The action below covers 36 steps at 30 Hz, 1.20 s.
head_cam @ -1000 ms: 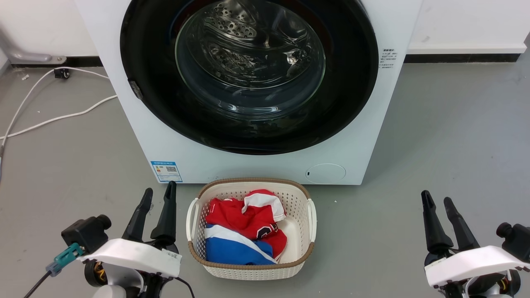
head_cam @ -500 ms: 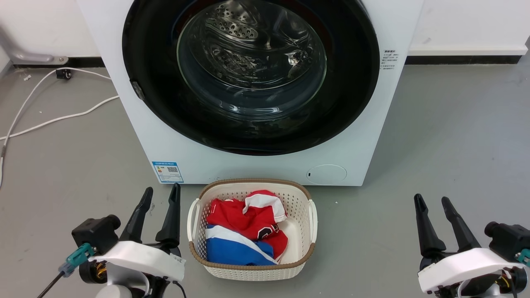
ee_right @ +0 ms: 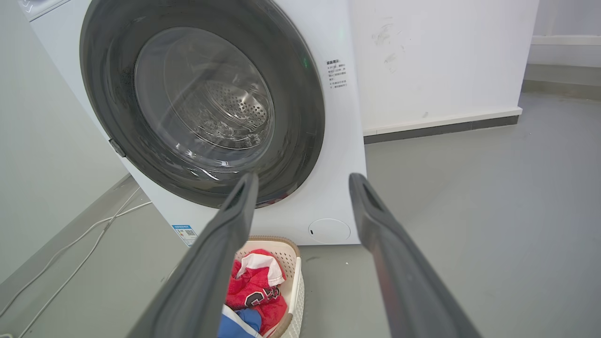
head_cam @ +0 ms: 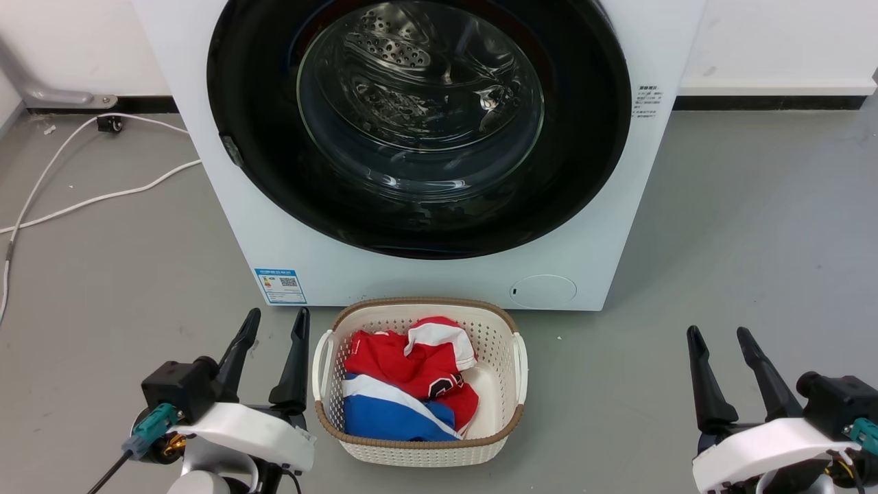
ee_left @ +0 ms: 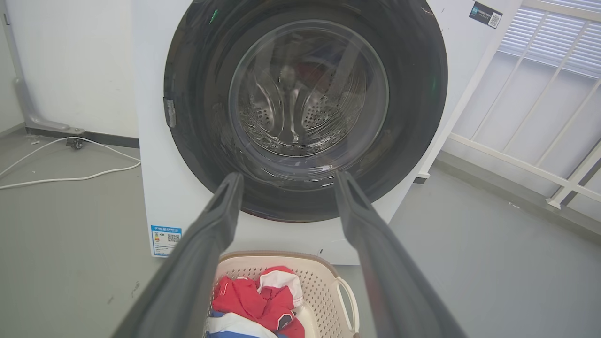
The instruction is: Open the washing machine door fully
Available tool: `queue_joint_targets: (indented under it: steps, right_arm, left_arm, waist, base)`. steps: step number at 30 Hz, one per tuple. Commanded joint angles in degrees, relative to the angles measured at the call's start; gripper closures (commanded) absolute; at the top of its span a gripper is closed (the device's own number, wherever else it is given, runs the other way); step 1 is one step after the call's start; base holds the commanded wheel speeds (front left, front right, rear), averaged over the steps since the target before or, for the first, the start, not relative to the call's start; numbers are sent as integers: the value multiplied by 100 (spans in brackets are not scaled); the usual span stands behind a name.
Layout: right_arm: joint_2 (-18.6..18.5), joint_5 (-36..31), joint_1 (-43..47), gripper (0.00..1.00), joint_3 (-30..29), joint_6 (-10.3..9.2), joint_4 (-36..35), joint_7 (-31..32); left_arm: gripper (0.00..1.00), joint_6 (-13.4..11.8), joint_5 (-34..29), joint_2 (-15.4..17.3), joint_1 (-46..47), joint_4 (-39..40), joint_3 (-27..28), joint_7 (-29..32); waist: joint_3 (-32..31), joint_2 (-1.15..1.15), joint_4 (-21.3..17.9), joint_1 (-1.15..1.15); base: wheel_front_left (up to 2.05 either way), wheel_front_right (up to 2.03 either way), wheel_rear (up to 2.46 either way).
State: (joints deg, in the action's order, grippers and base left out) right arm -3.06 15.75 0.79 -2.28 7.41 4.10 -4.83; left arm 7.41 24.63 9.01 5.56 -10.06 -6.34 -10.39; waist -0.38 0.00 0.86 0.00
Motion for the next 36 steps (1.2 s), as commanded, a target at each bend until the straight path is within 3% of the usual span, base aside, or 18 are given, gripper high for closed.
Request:
queue_joint_targets:
  steps: [1,17,36]
  right_arm:
    - [12,-133,44,0,-13,9,-63,-42]
    - [18,-970,136,0,-24,11,-159,-154]
    - [25,-1471,189,0,-25,7,-158,-321]
  left_arm:
    - [0,9,-140,54,97,14,-24,-55]
    - [0,-39,-958,61,114,19,-32,-257]
    - [0,-9,-1400,-14,109,-205,24,-455]
  waist:
    - [-3,0,5,0]
    - [-13,0,35,0]
    - [-31,0,50,0]
  base:
    - [0,0,0]
    - [0,0,0]
    - [0,0,0]
